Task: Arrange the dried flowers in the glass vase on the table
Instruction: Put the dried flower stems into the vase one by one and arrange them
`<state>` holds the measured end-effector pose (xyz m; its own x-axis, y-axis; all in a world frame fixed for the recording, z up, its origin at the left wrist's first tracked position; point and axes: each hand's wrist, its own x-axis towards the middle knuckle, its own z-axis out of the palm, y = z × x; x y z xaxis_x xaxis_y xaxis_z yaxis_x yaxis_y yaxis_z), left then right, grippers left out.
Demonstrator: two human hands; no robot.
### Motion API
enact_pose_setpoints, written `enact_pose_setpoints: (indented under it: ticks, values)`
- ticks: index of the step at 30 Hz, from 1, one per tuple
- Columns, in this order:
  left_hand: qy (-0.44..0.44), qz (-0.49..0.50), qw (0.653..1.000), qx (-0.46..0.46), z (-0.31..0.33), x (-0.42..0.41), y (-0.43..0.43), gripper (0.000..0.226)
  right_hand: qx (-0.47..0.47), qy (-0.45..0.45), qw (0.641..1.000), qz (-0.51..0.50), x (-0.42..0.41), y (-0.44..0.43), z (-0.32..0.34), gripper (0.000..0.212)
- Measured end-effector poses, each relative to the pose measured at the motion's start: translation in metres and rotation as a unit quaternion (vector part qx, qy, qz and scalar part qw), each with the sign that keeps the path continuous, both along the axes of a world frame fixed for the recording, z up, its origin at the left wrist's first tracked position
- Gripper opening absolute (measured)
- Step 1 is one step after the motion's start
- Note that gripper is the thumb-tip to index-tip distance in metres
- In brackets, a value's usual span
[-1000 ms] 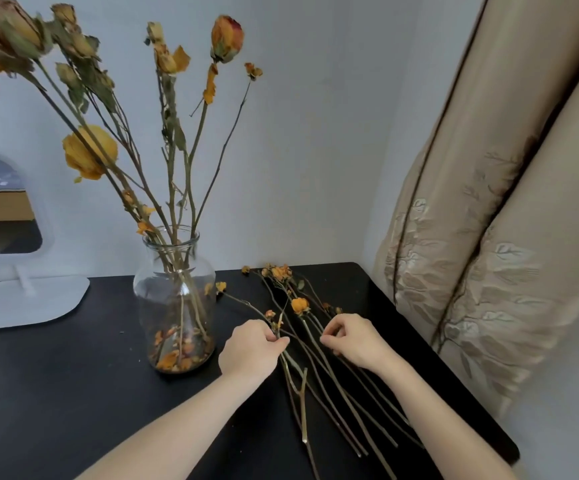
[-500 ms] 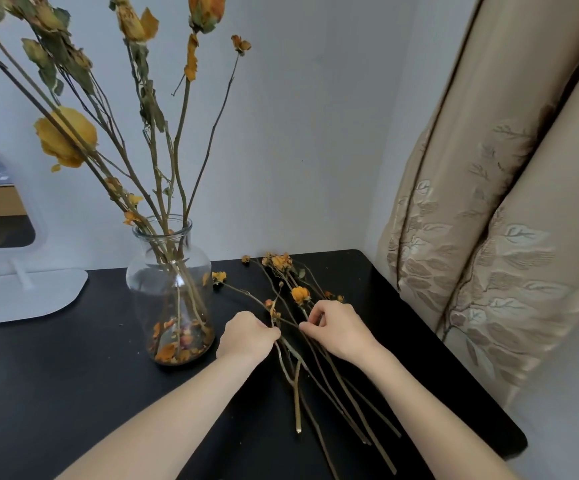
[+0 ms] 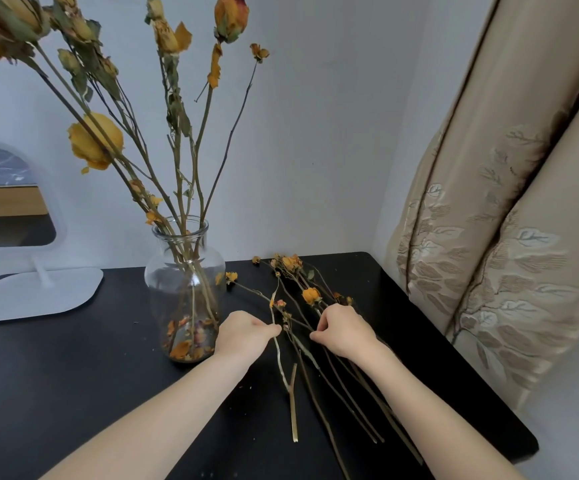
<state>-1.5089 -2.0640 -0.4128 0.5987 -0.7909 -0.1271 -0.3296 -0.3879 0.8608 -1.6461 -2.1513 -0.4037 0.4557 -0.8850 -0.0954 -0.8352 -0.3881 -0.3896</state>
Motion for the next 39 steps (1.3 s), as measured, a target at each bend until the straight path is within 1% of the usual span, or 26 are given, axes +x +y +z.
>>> enact_pose_setpoints:
  ticks: [2, 8, 12, 16, 21, 24, 27, 31, 33, 36, 39]
  values:
    - [0.008, 0.002, 1.0, -0.011, 0.003, 0.001, 0.006, 0.023, 0.014, -0.006, 1.0, -0.003, 0.002, -0.002, -0.001, 0.015]
    - [0.014, -0.022, 0.998, -0.049, 0.012, 0.002, 0.022, 0.012, 0.044, -0.075, 0.996, -0.012, 0.001, -0.005, 0.012, 0.015]
    - [-0.015, -0.035, 0.996, -0.085, 0.024, -0.001, 0.033, 0.012, 0.064, -0.139, 0.988, -0.008, -0.003, -0.003, 0.026, 0.01]
    - [-0.039, -0.031, 0.989, -0.142, 0.04, 0.0, 0.045, 0.014, 0.055, -0.195, 0.979, -0.003, -0.006, 0.002, 0.039, 0.011]
    - [-0.026, -0.015, 0.973, -0.227, 0.063, 0.007, 0.07, 0.01, 0.066, -0.306, 0.95, -0.009, -0.004, 0.007, 0.057, 0.011]
    - [-0.063, -0.015, 0.962, -0.265, 0.081, 0.009, 0.088, 0.01, 0.081, -0.357, 0.93, -0.015, 0.003, 0.013, 0.067, 0.011]
    - [-0.15, -0.022, 0.938, -0.311, 0.104, 0.005, 0.101, 0.011, 0.09, -0.379, 0.921, -0.013, 0.011, 0.021, 0.072, 0.011]
    - [-0.235, -0.01, 0.888, -0.395, 0.138, -0.002, 0.106, 0.004, 0.091, -0.378, 0.921, 0.001, 0.019, 0.031, 0.074, 0.01]
    - [-0.261, 0.006, 0.861, -0.436, 0.152, -0.002, 0.104, 0.007, 0.092, -0.376, 0.922, 0.007, 0.02, 0.035, 0.074, 0.011]
    - [-0.296, 0.031, 0.831, -0.47, 0.168, 0.004, 0.1, 0.007, 0.088, -0.384, 0.919, 0.012, 0.019, 0.039, 0.075, 0.013]
    - [-0.306, 0.04, 0.812, -0.495, 0.175, 0.01, 0.097, 0.005, 0.077, -0.382, 0.921, 0.014, 0.019, 0.04, 0.077, 0.014]
